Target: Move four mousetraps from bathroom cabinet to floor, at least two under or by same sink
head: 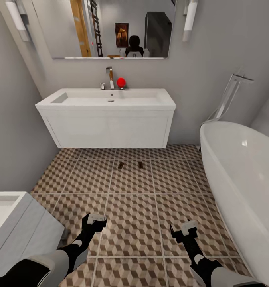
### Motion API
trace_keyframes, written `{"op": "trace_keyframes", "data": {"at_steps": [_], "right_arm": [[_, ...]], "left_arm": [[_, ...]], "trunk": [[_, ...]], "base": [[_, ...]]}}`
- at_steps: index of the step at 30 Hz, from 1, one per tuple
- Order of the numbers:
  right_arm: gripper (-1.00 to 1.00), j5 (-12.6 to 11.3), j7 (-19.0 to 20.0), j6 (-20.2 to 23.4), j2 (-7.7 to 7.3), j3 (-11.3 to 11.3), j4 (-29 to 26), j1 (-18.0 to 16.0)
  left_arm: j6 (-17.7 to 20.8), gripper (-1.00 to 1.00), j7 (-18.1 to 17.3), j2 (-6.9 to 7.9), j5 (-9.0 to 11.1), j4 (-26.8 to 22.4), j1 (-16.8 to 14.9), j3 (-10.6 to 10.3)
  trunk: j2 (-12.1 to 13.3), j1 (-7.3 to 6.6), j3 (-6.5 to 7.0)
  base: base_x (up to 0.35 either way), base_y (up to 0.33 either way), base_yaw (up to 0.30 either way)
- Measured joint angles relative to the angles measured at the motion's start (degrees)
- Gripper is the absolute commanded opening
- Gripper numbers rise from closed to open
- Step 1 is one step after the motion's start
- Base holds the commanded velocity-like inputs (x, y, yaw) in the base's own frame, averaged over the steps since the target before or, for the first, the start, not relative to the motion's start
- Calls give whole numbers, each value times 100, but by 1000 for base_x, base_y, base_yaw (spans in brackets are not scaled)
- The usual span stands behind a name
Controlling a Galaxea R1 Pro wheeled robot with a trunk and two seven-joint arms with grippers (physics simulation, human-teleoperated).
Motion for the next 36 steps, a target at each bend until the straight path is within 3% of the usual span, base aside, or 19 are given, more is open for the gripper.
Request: {"op": "trace_keyframes", "data": {"at_steps": [36], "right_arm": [[100, 2, 0, -1, 0, 0, 0, 0]], "left_arm": [[8, 100, 0, 0, 0, 0, 0, 0]], "trunk": [[1444, -791, 646]], "base": [[0, 0, 0]]}}
